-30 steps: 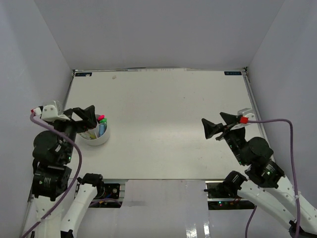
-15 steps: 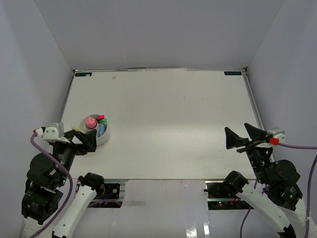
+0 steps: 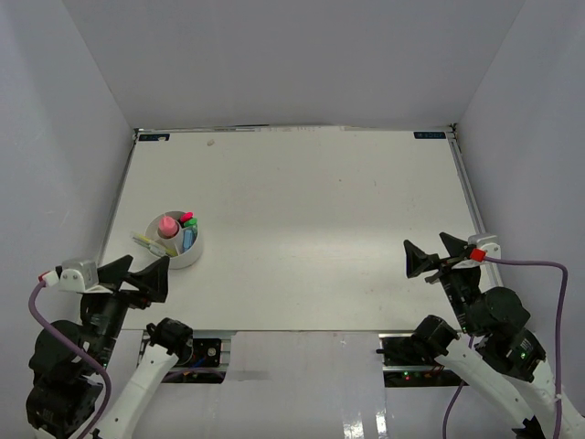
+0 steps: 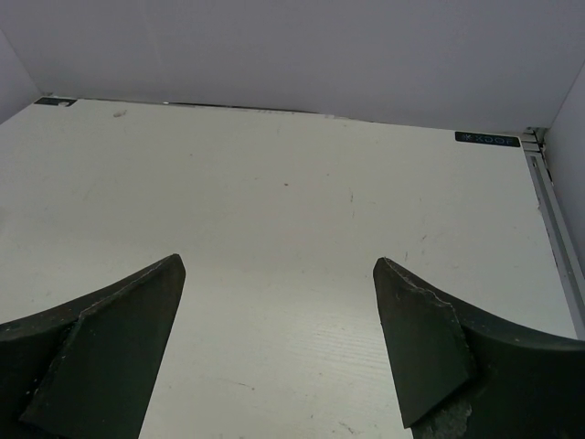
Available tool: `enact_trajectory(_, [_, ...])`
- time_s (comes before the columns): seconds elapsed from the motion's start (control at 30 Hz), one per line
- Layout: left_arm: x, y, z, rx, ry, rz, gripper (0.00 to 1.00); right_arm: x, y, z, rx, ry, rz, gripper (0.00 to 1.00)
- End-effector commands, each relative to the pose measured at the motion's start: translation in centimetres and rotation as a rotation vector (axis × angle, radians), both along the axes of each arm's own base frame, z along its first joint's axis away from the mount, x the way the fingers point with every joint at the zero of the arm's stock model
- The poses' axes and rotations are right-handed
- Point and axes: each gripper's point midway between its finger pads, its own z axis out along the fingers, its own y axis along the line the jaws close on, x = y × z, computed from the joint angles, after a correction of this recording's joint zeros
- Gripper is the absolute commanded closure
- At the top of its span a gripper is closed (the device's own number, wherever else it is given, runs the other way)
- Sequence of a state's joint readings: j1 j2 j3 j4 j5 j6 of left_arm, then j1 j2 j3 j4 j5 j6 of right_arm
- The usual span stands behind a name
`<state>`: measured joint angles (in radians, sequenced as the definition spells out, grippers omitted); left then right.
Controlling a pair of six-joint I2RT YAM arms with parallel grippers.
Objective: Sort the stationery into containers
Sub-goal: Reset both arms
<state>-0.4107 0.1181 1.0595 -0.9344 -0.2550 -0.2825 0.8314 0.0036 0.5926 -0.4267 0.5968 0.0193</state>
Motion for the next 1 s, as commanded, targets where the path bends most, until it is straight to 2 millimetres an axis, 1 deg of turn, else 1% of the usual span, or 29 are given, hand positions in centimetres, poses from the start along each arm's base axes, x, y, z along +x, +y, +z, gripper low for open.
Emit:
enact_trajectory(0.0, [0.29,0.29,-0.38,-0.007,0.013,0.020,0.02,-1.36,-1.91,2.12,0.096,-0.100,-0.017,0.10])
enact_trajectory(0.17, [0.29,0.39,-0.29,-0.011,0.009,0.025,0.02,-1.05,-1.44,1.80,0.075,-0.083,-0.011,0.10])
enact_trajectory(0.97, [0.74,-0.27,-0.48,-0.003,0.021,-0.004,0.02,-0.95,-1.11,1.71,0.066,-0.075,-0.002,0.10])
